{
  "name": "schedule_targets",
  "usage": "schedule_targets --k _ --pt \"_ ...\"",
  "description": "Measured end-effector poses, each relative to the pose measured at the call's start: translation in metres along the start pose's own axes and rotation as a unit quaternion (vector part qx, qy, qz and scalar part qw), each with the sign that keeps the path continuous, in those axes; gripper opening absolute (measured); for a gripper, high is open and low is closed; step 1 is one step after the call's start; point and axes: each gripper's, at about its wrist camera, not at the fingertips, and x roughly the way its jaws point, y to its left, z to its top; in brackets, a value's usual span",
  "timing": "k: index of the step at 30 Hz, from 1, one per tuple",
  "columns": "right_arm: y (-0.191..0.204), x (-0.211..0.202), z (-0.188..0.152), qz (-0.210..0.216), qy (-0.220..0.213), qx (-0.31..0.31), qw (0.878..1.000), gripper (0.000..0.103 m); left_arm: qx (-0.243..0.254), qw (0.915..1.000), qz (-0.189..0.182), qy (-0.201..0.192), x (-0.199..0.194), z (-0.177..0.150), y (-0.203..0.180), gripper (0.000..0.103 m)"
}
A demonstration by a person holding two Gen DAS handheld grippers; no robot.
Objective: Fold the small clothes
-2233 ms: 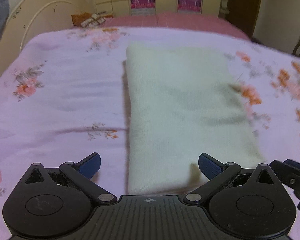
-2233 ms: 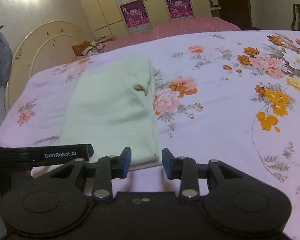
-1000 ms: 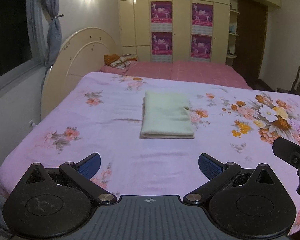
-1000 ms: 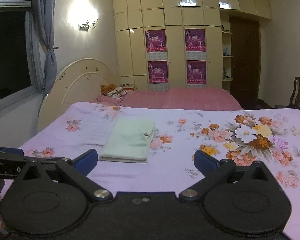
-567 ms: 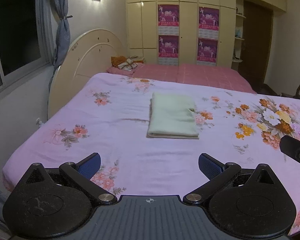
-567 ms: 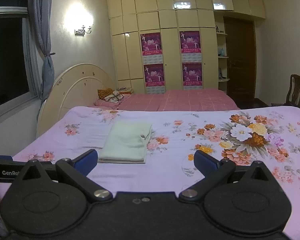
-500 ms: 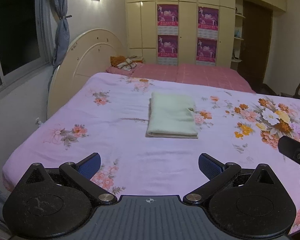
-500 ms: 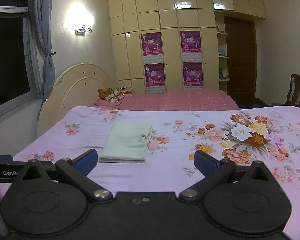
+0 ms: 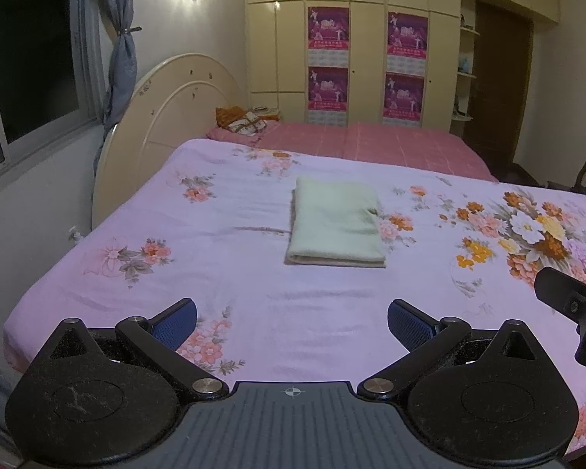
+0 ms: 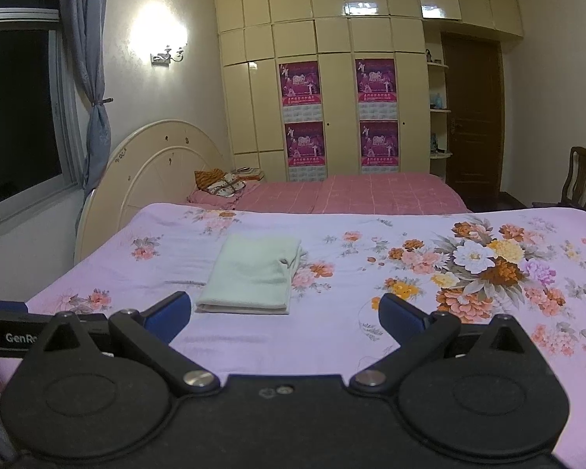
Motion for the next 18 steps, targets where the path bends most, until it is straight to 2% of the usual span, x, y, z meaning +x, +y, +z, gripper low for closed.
schedule_targets --k 18 --pt "-0.013 0.013 0.001 -0.015 0.013 0.004 1.000 0.102 0.003 1.0000 -0.001 -0.001 0.003 0.005 -0.006 0.103"
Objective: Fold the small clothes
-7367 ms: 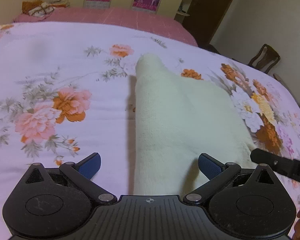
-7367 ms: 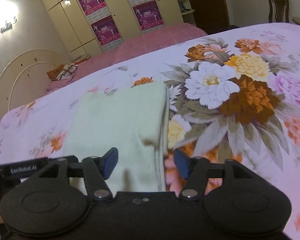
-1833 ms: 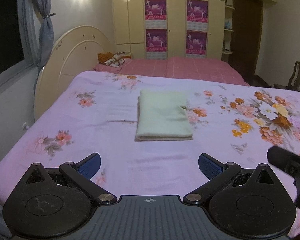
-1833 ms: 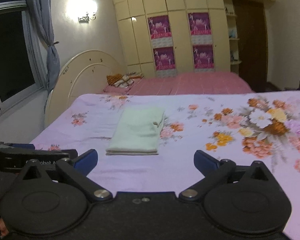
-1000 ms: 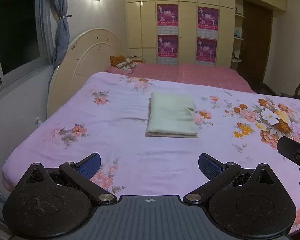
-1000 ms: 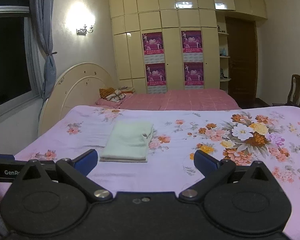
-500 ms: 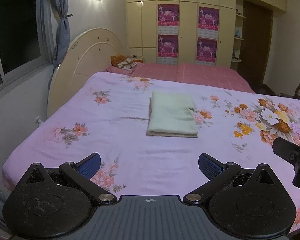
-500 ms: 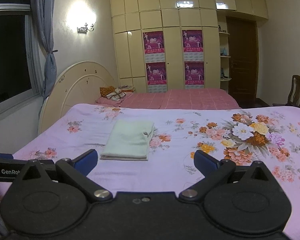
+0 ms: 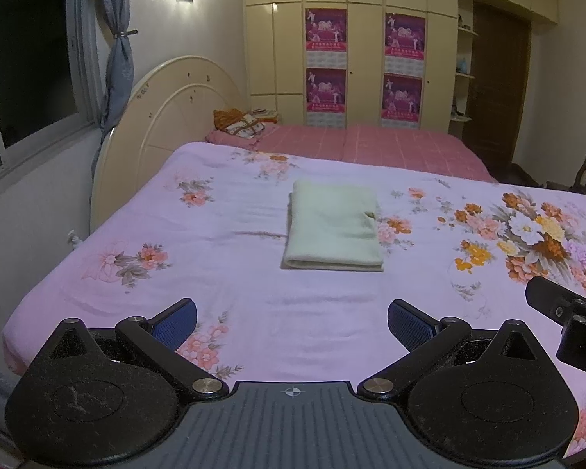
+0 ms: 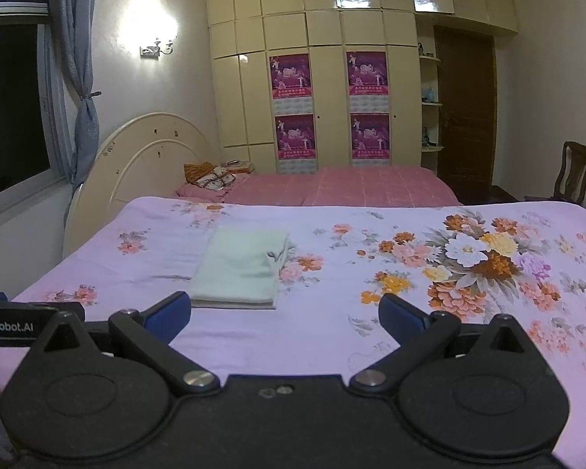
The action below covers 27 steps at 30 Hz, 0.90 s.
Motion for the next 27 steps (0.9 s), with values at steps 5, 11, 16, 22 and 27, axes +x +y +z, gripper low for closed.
schedule_targets --k 5,11,16,22,27 --pt "-0.0001 0.0000 0.0000 0.000 0.000 -0.001 1.000 0.102 0.000 1.0000 0.002 0.001 0.0009 0.0000 0.0003 0.103" --pt "-0.0008 0.0022 -0.0008 0.000 0.001 -0.001 1.000 0.102 0.000 1.0000 0.003 0.003 0.0024 -0.0007 -0.0011 0.103" --pt "-0.0006 0.0021 -0.0007 -0.001 0.001 0.000 1.000 0.102 -0.001 1.0000 0.003 0.004 0.0027 -0.0007 -0.0011 0.103" --pt "-0.0015 0.0026 -0.0021 0.000 0.003 -0.001 1.000 0.102 0.001 1.0000 0.002 0.005 0.0047 -0.0004 -0.0009 0.103" --pt "-0.0003 0.0036 -0.0025 -0.001 0.003 -0.001 1.000 0.102 0.000 1.0000 0.000 0.010 0.0097 -0.0003 -0.0005 0.103"
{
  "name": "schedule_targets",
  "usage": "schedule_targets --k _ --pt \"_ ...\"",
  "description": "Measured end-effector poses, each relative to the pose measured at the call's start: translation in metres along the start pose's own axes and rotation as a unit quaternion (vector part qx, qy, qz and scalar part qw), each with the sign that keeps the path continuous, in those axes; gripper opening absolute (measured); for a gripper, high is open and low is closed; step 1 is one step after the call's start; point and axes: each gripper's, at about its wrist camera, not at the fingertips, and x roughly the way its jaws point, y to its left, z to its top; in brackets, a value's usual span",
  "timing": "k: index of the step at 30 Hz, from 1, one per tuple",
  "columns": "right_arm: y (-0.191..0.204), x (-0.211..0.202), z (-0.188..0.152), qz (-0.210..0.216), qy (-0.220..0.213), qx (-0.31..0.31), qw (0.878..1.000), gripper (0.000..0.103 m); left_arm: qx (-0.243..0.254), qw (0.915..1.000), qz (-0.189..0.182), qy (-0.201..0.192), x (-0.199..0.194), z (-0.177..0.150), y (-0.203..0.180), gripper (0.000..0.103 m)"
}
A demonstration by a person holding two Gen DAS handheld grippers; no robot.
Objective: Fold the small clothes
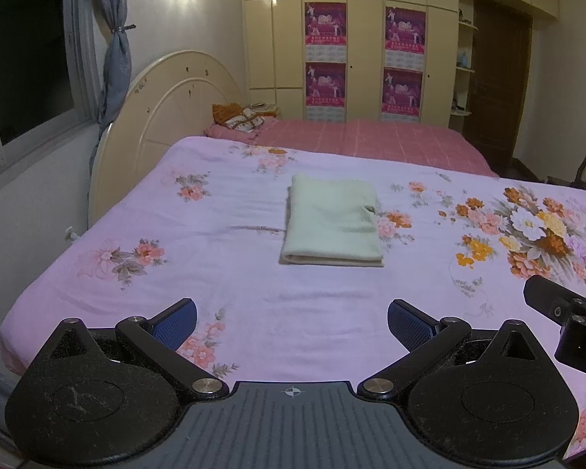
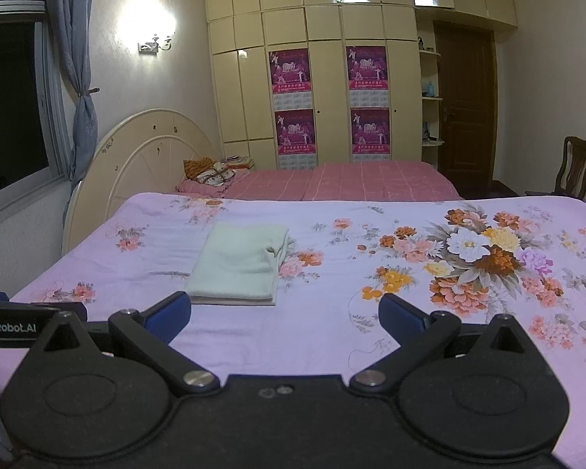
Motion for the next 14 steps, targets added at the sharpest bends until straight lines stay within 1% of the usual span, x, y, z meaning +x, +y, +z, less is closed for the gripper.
schedule_targets --k 6,12,14 --pt "0.000 0.003 -0.004 0.001 0.004 0.000 1.000 0.102 0.002 1.0000 -0.001 0.005 0.007 0.000 -0.001 0.103" --pt "0.006 0.017 -0.006 0.003 0.012 0.000 1.000 0.102 0.006 0.9998 -0.015 -0.008 0.015 0.000 0.000 0.103" --pt "0.007 0.020 -0.006 0.003 0.015 -0.001 1.000 0.102 0.008 0.9998 -0.014 -0.008 0.021 0.002 -0.001 0.103"
